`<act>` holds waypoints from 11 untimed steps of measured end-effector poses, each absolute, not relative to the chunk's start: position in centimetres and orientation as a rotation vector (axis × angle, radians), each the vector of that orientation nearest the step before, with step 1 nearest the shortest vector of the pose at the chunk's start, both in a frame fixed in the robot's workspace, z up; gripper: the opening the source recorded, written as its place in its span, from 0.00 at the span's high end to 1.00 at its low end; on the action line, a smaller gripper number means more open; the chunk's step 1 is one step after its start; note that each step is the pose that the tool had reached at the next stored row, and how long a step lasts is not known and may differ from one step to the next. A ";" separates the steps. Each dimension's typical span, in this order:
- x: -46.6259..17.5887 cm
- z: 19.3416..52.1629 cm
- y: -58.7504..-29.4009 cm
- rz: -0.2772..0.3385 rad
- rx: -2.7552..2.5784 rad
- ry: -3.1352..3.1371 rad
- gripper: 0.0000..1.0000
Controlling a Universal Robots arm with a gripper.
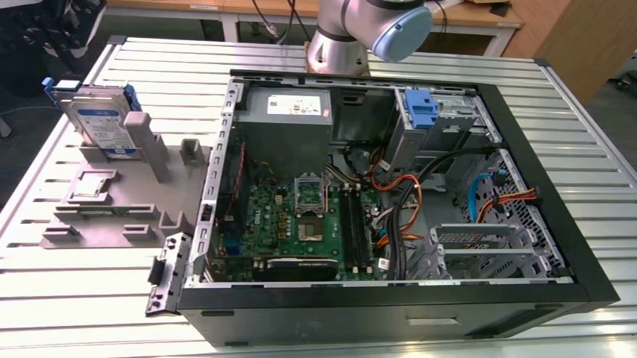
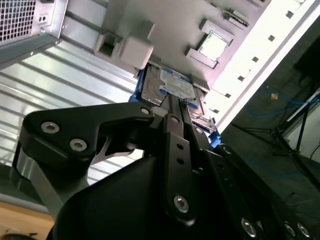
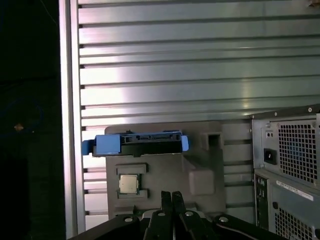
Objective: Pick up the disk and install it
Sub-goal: 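Reach for the disk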
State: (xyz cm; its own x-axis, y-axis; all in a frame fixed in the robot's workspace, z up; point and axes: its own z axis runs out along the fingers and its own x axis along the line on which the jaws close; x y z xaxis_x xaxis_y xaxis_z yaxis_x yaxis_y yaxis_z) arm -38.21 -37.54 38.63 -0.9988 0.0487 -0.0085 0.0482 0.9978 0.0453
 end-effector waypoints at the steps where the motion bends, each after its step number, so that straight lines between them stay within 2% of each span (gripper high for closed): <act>1: -38.2 38.6 -37.5 0.071 0.048 3.131 0.85; 11: -40.1 38.0 -36.6 0.068 -0.095 3.132 0.85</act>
